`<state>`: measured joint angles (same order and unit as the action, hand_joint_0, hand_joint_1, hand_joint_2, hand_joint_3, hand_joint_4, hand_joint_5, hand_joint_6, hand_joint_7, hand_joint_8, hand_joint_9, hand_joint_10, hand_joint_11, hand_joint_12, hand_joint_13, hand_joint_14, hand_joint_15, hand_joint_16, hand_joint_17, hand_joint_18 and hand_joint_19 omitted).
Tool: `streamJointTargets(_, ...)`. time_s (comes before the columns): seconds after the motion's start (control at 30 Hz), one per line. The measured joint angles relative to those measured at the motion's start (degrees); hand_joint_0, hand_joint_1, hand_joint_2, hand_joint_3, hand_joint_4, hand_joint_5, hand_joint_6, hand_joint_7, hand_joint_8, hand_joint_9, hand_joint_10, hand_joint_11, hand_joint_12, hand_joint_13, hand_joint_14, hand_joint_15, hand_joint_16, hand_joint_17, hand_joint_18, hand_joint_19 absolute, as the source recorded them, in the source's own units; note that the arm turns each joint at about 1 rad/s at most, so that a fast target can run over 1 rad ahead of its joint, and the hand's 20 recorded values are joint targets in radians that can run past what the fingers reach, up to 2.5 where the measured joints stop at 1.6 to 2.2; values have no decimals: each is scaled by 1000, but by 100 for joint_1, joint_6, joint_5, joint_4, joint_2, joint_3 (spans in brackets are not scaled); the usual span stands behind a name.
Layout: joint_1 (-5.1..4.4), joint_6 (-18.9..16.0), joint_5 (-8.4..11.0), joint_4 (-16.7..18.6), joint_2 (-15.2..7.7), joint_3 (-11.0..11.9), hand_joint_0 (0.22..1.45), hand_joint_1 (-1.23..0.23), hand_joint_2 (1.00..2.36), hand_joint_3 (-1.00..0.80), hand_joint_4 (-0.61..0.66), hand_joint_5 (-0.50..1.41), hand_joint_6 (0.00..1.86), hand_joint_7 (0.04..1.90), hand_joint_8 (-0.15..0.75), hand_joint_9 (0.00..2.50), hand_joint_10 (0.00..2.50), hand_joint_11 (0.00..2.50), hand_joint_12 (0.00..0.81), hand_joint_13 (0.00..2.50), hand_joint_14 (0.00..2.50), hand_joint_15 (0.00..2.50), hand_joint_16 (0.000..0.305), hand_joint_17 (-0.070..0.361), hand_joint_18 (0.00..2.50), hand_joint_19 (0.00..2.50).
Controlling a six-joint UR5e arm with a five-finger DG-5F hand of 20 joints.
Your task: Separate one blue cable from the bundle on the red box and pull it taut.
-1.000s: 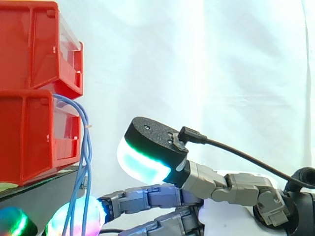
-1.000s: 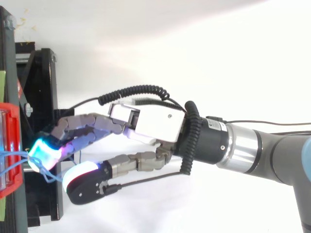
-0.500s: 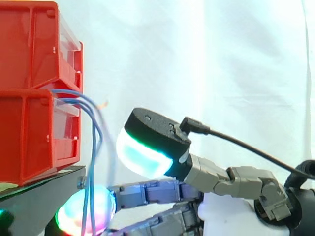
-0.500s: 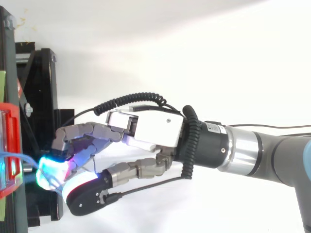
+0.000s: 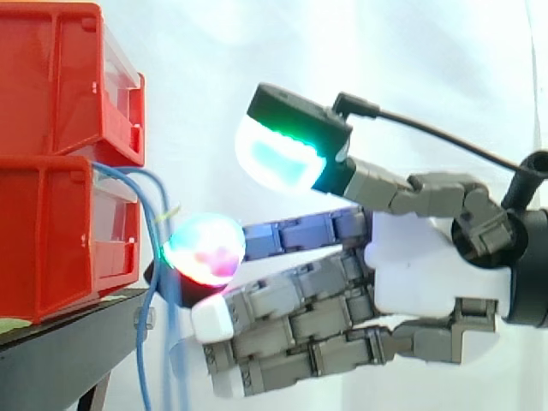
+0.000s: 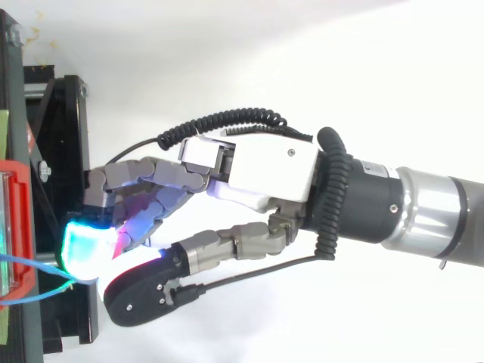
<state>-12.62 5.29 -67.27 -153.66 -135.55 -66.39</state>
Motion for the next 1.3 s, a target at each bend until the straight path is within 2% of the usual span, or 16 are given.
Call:
streamJointTargets(0.3,-63,213,55,-35,82,10,606,-654,1006,-421,187,-77,604,1167,252,889,8,222,316,650,9,222,31,71,414,219)
streamJointTargets(0.43,-90,333,83,-13,82,62,595,-660,1005,-436,205,-76,584,1181,253,880,8,209,315,650,9,225,31,71,414,224)
streamJointTargets(0.5,-94,355,83,-6,82,92,574,-646,1002,-462,219,-68,500,1274,249,878,7,214,321,641,9,225,32,72,411,228)
streamJointTargets(0.63,-95,371,76,8,73,110,549,-609,1001,-481,241,-91,503,1110,251,865,7,201,324,639,10,232,34,76,408,240)
streamJointTargets(0.67,-84,362,69,10,48,97,536,-590,1001,-490,251,-105,503,1021,250,861,7,187,328,642,10,228,35,79,413,247)
streamJointTargets(0.8,-8,235,31,69,-86,-35,525,-573,1000,-500,251,-118,503,940,253,839,6,165,333,640,10,238,37,83,419,252)
streamJointTargets(0.97,114,48,20,473,-165,-402,521,-570,1000,-500,252,-121,503,927,253,821,7,146,330,637,10,237,38,84,419,254)
streamJointTargets(1.17,236,217,31,1114,-219,-762,523,-568,1000,-500,251,-121,503,934,253,818,7,163,330,646,10,242,38,85,425,261)
streamJointTargets(1.3,258,326,23,1355,-337,-770,523,-568,1000,-500,252,-121,503,932,254,820,6,171,332,650,10,246,38,85,427,261)
